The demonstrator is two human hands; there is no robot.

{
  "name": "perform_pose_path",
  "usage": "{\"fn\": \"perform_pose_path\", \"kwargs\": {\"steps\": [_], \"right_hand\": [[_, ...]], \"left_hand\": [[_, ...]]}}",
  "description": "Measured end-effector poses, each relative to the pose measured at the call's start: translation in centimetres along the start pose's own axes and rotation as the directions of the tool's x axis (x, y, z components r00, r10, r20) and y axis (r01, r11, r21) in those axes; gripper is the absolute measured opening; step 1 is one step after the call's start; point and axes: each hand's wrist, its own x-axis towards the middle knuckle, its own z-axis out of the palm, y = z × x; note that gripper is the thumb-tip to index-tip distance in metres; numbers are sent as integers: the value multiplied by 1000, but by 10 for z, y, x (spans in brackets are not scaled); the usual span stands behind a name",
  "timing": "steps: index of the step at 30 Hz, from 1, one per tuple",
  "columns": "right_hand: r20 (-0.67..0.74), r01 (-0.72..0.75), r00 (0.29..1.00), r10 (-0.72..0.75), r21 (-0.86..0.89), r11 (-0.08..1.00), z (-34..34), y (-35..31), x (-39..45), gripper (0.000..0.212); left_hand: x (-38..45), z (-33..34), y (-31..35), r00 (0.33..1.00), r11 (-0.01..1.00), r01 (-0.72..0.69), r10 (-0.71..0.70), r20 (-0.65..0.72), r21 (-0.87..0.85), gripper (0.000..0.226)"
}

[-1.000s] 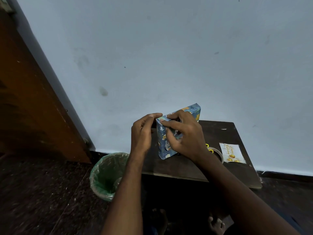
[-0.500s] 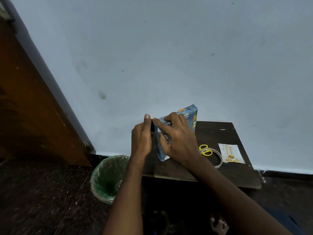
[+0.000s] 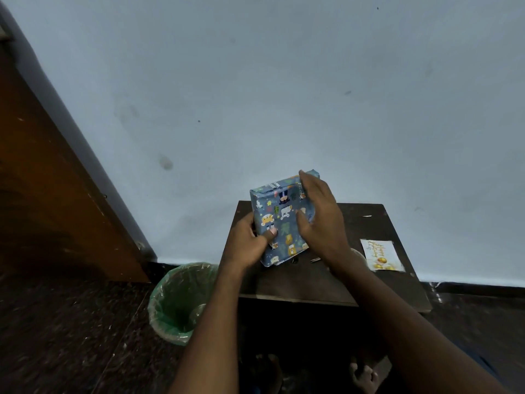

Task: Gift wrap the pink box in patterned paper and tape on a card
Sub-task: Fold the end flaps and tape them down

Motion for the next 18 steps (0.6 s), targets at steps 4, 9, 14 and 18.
{"fn": "perform_pose_path", "kwargs": {"steps": [4,9,14,18], "right_hand": [[63,-205,975,214,-133,970,6,24,-5,105],[297,-644,751,590,134,753,-5,39,-1,72],[407,-697,716,567,467,544,-9,30,5,30],[340,-618,696,632,731,288,-3,23,7,62]], "left_hand": [[5,6,2,990,986,68,-85,-110,-153,16],[12,-1,4,937,852,202,-312,-158,-484,14],[15,-2,5,900,770,282,-418,-119,-572,21],[11,5,10,900,686,351,-436,26,-638,26]]}}
